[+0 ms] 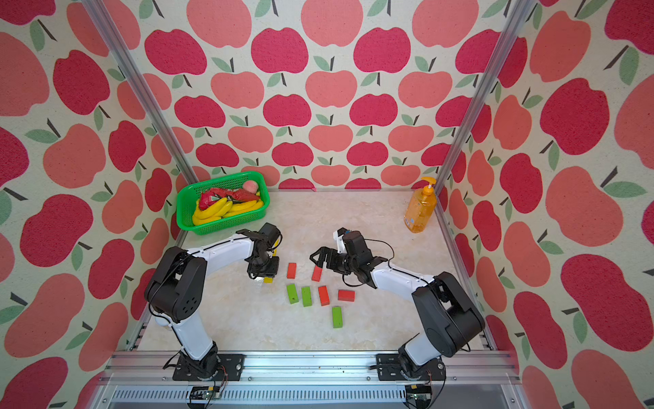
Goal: Assemble the letter k with building blocks
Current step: Assemble the building block at the center of the board.
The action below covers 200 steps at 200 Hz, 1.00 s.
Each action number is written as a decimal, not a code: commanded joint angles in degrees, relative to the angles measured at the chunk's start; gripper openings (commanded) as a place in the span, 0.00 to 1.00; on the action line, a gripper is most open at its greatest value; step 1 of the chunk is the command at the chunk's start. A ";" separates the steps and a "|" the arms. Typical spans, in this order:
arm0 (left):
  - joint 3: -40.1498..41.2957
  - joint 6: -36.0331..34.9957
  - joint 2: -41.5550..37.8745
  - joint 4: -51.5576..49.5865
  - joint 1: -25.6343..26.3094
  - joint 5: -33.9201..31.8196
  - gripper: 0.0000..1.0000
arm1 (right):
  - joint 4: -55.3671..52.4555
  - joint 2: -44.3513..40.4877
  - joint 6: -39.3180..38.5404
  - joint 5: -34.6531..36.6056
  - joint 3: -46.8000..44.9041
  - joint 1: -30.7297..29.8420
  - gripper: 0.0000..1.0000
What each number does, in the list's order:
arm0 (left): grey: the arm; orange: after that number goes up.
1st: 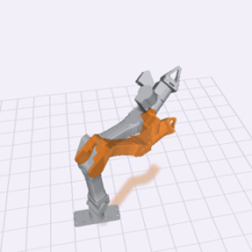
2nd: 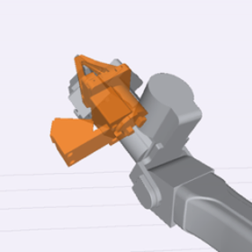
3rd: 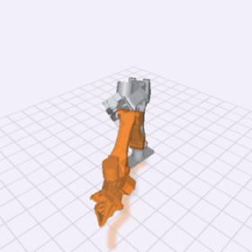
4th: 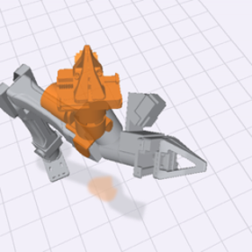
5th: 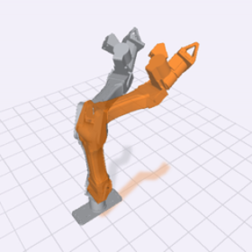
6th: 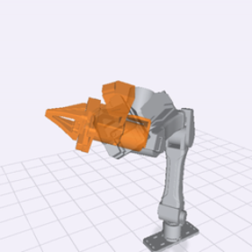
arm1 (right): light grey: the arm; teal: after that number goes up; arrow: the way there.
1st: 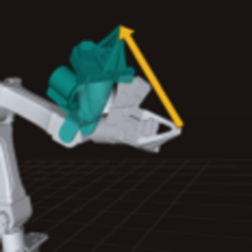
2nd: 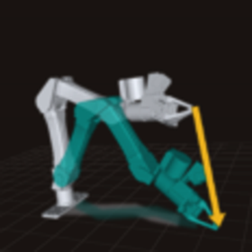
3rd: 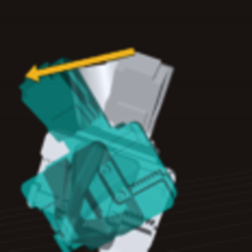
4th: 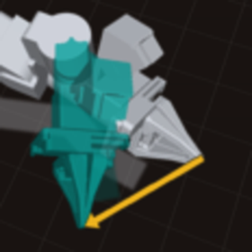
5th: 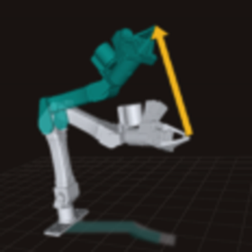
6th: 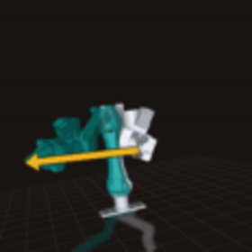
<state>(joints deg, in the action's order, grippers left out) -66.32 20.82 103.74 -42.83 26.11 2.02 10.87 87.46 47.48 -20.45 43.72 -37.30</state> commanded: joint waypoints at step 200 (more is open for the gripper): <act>-2.63 0.20 3.48 -1.95 -2.02 -0.88 0.18 | -1.34 -1.18 -1.02 0.49 1.12 -0.25 0.99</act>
<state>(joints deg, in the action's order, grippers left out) -67.99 20.05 105.23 -43.44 24.51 1.98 10.85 87.46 47.46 -20.43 43.72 -37.30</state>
